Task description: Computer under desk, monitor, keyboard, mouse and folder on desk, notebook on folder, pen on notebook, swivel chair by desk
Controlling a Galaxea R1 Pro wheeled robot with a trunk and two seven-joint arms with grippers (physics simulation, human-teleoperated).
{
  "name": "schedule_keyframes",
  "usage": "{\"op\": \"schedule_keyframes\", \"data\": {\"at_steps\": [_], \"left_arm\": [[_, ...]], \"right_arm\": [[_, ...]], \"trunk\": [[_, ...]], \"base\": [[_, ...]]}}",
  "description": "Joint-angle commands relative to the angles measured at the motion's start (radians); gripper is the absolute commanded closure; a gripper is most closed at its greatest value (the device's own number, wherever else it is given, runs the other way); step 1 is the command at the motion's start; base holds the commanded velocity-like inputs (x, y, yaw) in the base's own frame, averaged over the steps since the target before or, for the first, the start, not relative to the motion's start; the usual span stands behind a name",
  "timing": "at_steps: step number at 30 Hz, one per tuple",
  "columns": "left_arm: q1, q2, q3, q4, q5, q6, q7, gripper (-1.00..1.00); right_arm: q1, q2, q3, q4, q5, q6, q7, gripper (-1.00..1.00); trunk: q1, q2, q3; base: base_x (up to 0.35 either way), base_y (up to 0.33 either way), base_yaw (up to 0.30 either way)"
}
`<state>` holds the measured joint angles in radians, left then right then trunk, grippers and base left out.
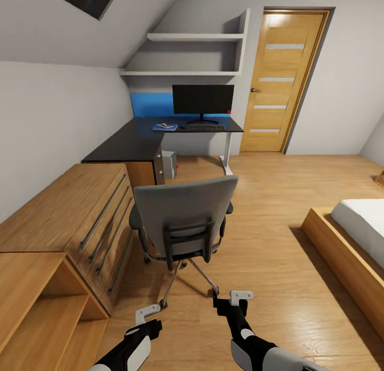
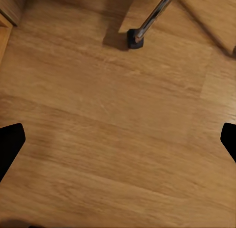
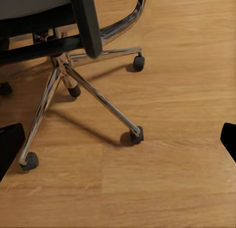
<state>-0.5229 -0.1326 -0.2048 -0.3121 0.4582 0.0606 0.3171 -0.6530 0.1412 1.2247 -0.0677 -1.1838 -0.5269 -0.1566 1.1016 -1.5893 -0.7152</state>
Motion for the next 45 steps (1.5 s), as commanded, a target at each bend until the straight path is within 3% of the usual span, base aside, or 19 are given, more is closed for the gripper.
{"op": "schedule_keyframes", "data": {"at_steps": [1, 45], "left_arm": [[0.0, 0.001, -0.009, -0.002, 0.006, 0.005, 0.008, -1.0], [0.0, 0.002, -0.01, 0.011, 0.006, 0.005, 0.008, -1.0]], "right_arm": [[0.0, 0.0, 0.009, -0.001, -0.001, -0.001, -0.009, -1.0], [0.0, -0.002, 0.008, 0.004, -0.001, -0.001, -0.009, -1.0]], "trunk": [[0.004, -0.008, -0.004], [0.173, -0.316, -0.142]], "base": [[0.0, 0.0, 0.0], [0.0, 0.0, 0.0]]}}
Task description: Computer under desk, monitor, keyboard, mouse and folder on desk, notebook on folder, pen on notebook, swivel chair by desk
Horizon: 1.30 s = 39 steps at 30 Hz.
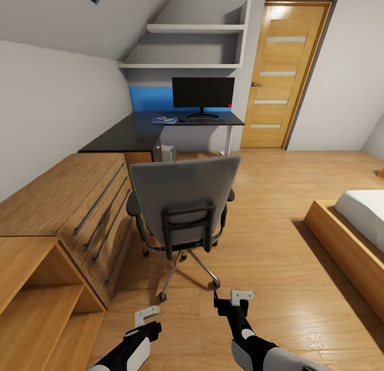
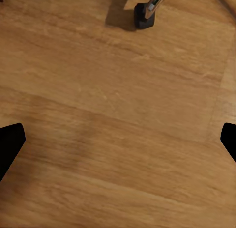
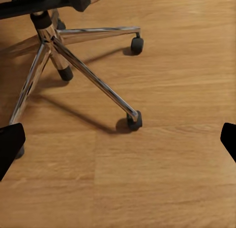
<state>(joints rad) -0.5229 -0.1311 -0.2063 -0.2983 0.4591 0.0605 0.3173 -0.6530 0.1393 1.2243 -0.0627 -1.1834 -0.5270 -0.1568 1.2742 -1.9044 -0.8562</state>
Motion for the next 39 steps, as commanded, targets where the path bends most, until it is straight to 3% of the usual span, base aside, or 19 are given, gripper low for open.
{"op": "schedule_keyframes", "data": {"at_steps": [1, 37, 38, 39], "left_arm": [[0.0, 0.001, -0.008, -0.002, 0.005, 0.005, 0.008, -1.0], [0.0, 0.001, -0.007, -0.002, 0.004, 0.002, 0.008, -1.0], [0.0, 0.001, -0.007, -0.002, 0.003, -0.001, 0.008, -1.0], [0.0, 0.001, -0.007, -0.002, 0.004, -0.056, 0.008, -1.0]], "right_arm": [[0.0, 0.0, 0.008, -0.001, -0.002, -0.001, -0.009, -1.0], [0.0, -0.006, 0.009, 0.001, -0.002, -0.001, -0.008, -1.0], [0.0, -0.006, 0.009, 0.001, -0.002, -0.001, -0.008, -1.0], [0.0, -0.006, 0.01, 0.001, -0.001, -0.001, -0.008, -1.0]], "trunk": [[0.004, -0.008, -0.004], [0.142, -0.26, -0.117], [0.146, -0.267, -0.12], [0.149, -0.274, -0.123]], "base": [[0.0, 0.0, 0.0], [0.0, 0.0, 0.0], [0.0, 0.0, 0.0], [0.0, 0.0, 0.0]]}}
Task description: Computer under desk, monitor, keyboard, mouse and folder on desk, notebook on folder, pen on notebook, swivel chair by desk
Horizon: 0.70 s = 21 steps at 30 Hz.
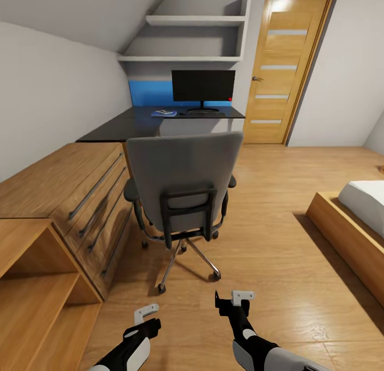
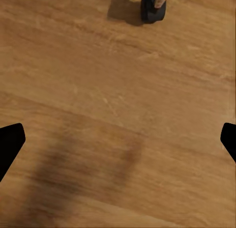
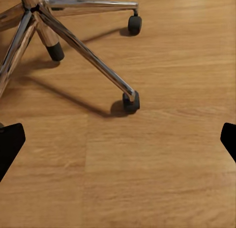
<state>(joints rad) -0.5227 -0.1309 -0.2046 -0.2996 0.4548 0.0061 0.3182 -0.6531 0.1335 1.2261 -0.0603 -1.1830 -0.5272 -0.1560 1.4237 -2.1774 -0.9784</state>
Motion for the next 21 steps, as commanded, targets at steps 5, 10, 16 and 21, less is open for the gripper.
{"op": "schedule_keyframes", "data": {"at_steps": [5, 10, 16, 21], "left_arm": [[0.0, -0.001, -0.009, -0.001, 0.007, -0.007, 0.007, -1.0], [0.0, -0.001, -0.014, -0.001, 0.005, -0.011, 0.007, -1.0], [0.0, 0.0, -0.017, -0.001, 0.005, -0.03, 0.006, -1.0], [0.0, 0.002, -0.019, -0.001, 0.005, -0.052, 0.006, -1.0]], "right_arm": [[0.0, 0.0, 0.008, -0.001, -0.002, -0.001, -0.009, -1.0], [0.0, 0.0, 0.008, -0.001, -0.003, 0.0, -0.009, -1.0], [0.0, 0.0, 0.008, -0.001, -0.003, 0.0, -0.009, -1.0], [0.0, 0.0, 0.009, -0.001, -0.002, -0.001, -0.009, -1.0]], "trunk": [[0.019, -0.036, -0.017], [0.019, -0.036, -0.017], [0.019, -0.036, -0.017], [0.019, -0.036, -0.017]], "base": [[0.0, 0.0, 0.0], [0.0, 0.0, 0.0], [0.0, 0.0, 0.0], [0.093, 0.0, 0.0]]}}
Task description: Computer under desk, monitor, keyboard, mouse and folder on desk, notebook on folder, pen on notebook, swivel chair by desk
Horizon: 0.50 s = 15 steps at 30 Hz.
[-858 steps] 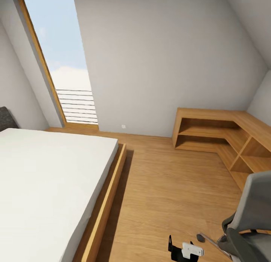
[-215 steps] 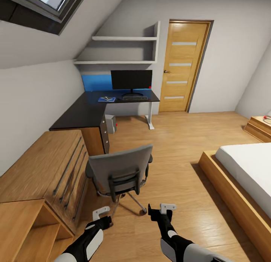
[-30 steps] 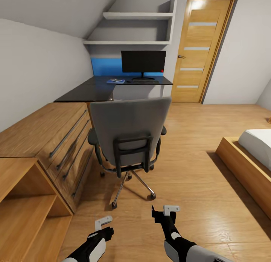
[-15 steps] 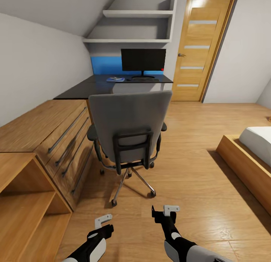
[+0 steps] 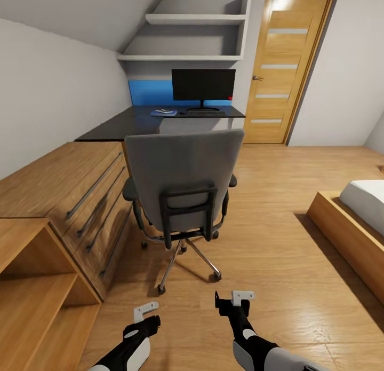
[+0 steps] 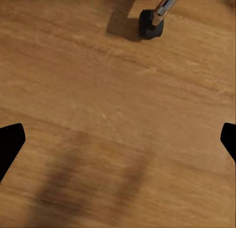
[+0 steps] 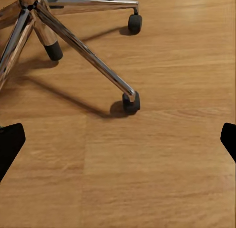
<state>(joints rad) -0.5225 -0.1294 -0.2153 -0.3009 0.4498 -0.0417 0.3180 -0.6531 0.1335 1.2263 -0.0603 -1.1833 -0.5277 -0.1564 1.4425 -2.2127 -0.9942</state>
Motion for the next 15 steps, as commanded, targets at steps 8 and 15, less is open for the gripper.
{"op": "schedule_keyframes", "data": {"at_steps": [8, 15], "left_arm": [[-0.001, 0.002, -0.009, 0.0, 0.01, -0.008, 0.006, -1.0], [-0.001, 0.002, -0.009, 0.0, 0.01, -0.009, 0.006, -1.0]], "right_arm": [[0.0, 0.0, 0.009, -0.001, -0.002, 0.0, -0.009, -1.0], [0.0, 0.0, 0.009, -0.001, -0.002, -0.001, -0.009, -1.0]], "trunk": [[0.0, 0.0, -0.001], [0.0, 0.0, -0.001]], "base": [[0.314, 0.025, 0.0], [0.321, 0.138, 0.0]]}}
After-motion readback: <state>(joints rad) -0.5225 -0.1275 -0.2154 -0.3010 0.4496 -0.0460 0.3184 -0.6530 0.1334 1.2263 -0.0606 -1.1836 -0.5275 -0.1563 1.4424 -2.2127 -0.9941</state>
